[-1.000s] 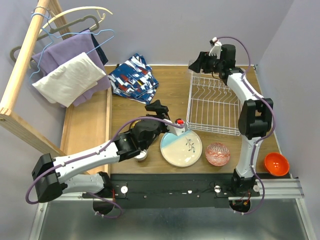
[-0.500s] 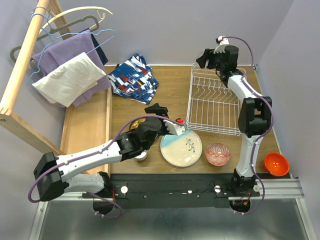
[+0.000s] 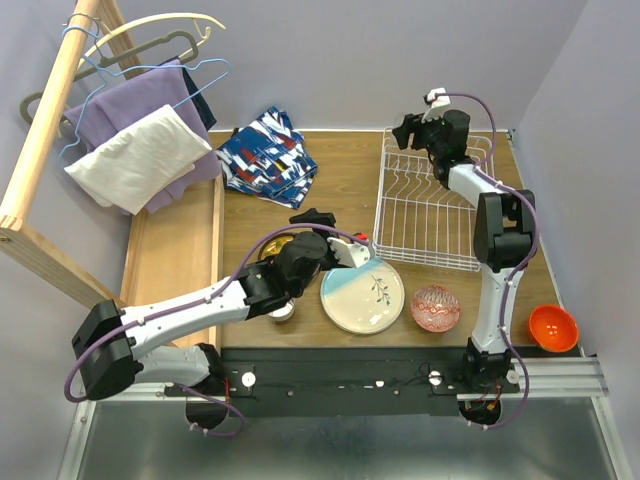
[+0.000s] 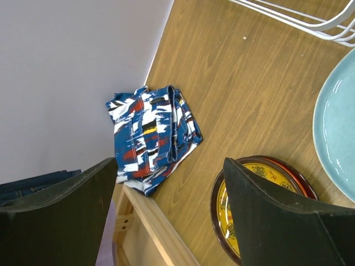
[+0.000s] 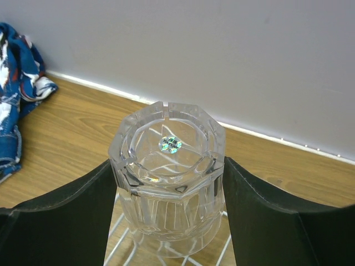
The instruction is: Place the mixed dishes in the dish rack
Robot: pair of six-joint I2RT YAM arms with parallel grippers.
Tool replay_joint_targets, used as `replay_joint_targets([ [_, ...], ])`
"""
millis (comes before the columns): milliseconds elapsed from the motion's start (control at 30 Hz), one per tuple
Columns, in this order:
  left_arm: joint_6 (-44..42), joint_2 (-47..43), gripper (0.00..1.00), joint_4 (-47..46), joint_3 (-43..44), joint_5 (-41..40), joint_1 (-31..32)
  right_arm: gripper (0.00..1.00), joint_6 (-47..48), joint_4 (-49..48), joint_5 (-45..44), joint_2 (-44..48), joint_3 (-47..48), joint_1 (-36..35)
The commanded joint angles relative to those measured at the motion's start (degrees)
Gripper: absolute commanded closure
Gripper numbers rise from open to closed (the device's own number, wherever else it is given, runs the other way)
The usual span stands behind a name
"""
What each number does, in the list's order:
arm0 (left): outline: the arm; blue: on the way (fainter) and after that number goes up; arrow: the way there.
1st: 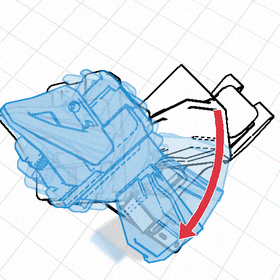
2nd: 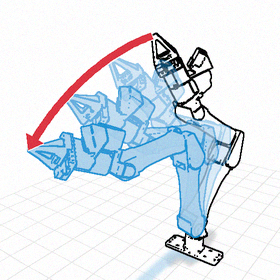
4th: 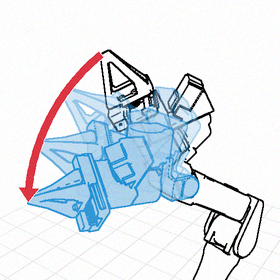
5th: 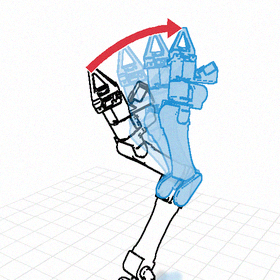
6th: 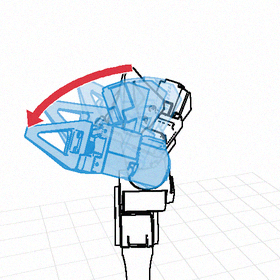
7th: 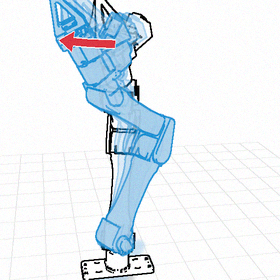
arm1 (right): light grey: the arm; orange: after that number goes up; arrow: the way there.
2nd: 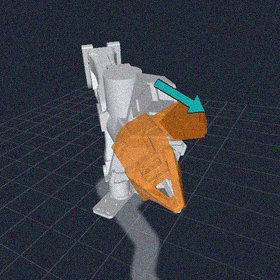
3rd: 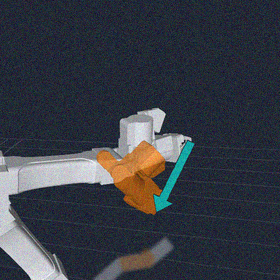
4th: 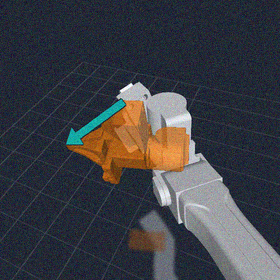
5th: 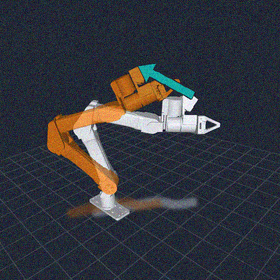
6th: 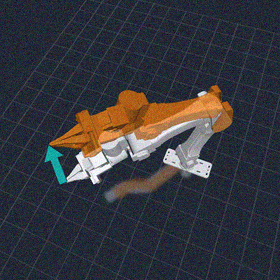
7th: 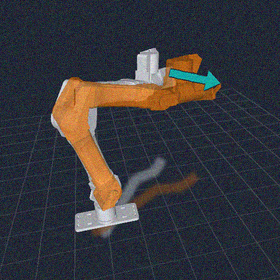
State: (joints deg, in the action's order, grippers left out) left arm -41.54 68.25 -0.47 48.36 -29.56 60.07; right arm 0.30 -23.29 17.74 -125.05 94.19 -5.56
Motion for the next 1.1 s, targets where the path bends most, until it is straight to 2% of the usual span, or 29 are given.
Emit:
replay_joint_targets([
  [0, 2.2, 0.9, 0.14, 0.4, 0.1, -0.3, -0.2, 0.6, 3.7, -11.3, -1.3, -0.2, -5.1, 0.0],
  [533, 5.3, 2.4, 0.13, 2.5, 0.6, 1.0, -0.3, 0.61, 5.8, -22.6, -5.3, -1.6, -11.2, 0.1],
  [833, 6.1, 2.1, 0.13, 2.1, -0.6, 1.3, -0.4, 0.54, 5.9, -14.2, -7.3, -1.5, -10.9, 0.1],
  [1067, 6.9, 0.6, 0.13, 1.9, -2.7, 1.3, -0.4, 0.53, 2.4, -9.4, -10.8, -2.1, -10.3, 0.0],
])
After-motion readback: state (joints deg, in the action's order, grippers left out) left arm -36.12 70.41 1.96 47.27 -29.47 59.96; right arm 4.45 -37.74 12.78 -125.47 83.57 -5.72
